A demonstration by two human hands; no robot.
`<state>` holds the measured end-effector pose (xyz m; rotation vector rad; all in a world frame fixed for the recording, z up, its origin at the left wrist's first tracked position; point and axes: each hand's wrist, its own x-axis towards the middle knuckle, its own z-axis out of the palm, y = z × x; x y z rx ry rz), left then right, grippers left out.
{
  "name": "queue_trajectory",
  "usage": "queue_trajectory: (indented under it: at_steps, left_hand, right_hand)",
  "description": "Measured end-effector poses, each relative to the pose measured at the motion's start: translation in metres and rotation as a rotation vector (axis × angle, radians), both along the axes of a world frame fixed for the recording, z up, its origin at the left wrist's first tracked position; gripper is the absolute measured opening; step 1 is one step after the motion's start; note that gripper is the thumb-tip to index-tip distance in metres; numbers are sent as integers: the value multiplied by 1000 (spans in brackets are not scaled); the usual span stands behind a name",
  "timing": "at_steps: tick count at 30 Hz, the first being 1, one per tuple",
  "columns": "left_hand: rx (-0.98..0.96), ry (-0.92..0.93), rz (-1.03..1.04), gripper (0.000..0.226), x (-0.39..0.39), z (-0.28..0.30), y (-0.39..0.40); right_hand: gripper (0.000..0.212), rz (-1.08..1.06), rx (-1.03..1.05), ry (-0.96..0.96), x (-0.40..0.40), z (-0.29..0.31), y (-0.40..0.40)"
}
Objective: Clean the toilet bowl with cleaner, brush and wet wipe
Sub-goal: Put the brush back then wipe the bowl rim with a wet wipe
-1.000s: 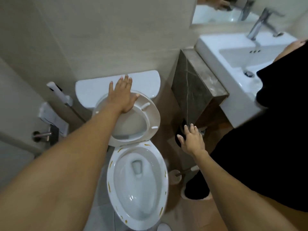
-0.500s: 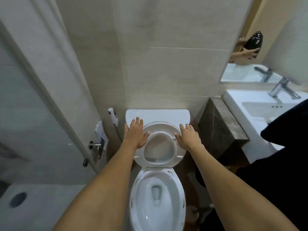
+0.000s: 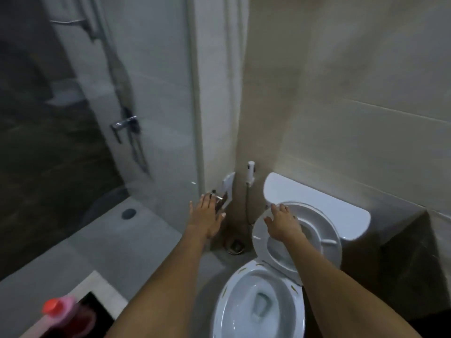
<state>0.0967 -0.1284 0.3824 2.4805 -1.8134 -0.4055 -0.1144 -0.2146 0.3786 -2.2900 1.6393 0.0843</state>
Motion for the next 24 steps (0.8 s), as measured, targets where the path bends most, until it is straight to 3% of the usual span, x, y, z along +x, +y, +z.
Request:
queue_trajectory:
  at_steps: [15, 24]
  left_hand:
    - [86, 104, 606, 72, 84, -51, 252]
    - [121, 95, 787, 72, 132, -75, 404]
  right_hand:
    - [60, 555, 49, 53, 169, -31, 136]
    - [60, 749, 68, 133, 258, -55, 262]
